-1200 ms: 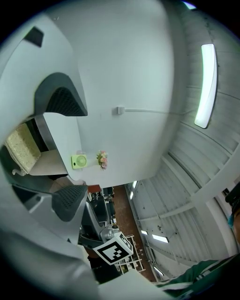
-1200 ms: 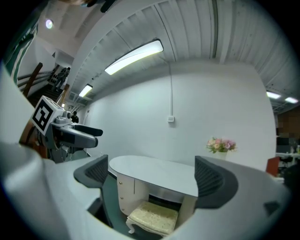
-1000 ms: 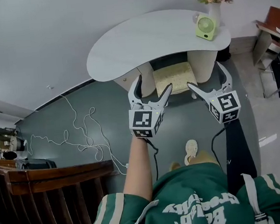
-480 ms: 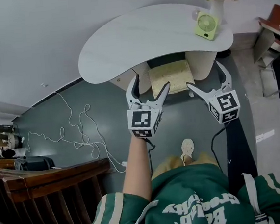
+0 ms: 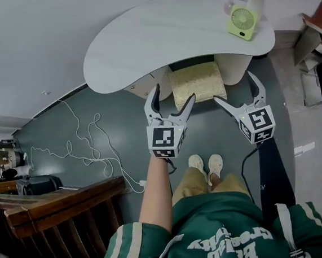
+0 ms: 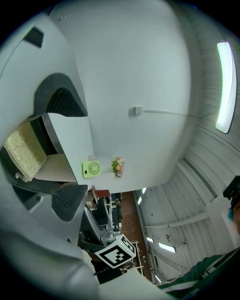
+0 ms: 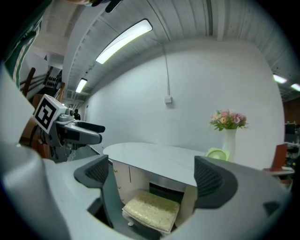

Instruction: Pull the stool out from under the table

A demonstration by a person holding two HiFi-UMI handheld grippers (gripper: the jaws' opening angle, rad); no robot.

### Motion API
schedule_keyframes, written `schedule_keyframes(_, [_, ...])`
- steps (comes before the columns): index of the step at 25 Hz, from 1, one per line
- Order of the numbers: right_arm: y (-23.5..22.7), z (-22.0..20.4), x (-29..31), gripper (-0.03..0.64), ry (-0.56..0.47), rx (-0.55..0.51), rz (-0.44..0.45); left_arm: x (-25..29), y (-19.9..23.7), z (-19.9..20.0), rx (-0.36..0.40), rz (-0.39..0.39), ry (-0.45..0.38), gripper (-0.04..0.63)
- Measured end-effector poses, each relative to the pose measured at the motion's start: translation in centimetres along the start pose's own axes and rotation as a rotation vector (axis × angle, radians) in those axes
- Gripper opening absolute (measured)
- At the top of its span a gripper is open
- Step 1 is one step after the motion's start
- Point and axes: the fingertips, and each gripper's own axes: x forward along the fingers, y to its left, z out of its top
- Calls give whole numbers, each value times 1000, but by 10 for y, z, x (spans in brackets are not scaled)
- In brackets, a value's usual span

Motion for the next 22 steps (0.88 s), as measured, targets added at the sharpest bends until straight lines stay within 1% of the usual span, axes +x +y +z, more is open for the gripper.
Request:
schedule_keyframes(7, [13,-38,40,575,59,-1,17,22,27,-46,17,-7,43,453])
schedule_keyframes(12, [12,-76,77,568,125,23,-2,46,49,-88,-1,-23,67,453])
schedule_keyframes(14, [9,-94,98,558,156,29,-9,61,60,-109,-1,-28,84,453])
schedule_keyframes(17, [3,-122,127,541,205,32,-22,85,69,-144,-23,-81,120,453])
schedule_keyframes(19, [2,-147,139,538,242,38,-29,97,74,-172,-25,-114,141,453])
schedule_keyframes(22, [-6,-192,164,538,283,31,-36,123,87,-220,-16,-129,161,453])
